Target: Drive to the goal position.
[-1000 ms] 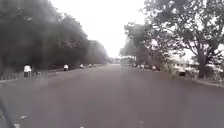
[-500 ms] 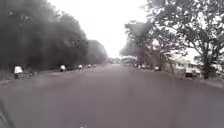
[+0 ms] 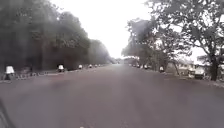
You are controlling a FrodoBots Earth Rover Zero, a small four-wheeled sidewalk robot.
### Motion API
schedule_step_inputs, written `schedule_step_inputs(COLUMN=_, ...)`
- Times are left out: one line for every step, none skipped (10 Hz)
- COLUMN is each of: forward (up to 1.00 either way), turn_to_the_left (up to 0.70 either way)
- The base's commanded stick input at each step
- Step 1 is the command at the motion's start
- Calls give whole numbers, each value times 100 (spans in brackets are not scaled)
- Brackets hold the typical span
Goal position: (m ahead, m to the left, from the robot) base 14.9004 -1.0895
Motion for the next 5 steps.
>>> schedule_step_inputs(forward=100, turn_to_the_left=0)
schedule_step_inputs(forward=100, turn_to_the_left=0)
schedule_step_inputs(forward=100, turn_to_the_left=0)
schedule_step_inputs(forward=100, turn_to_the_left=0)
schedule_step_inputs(forward=100, turn_to_the_left=0)
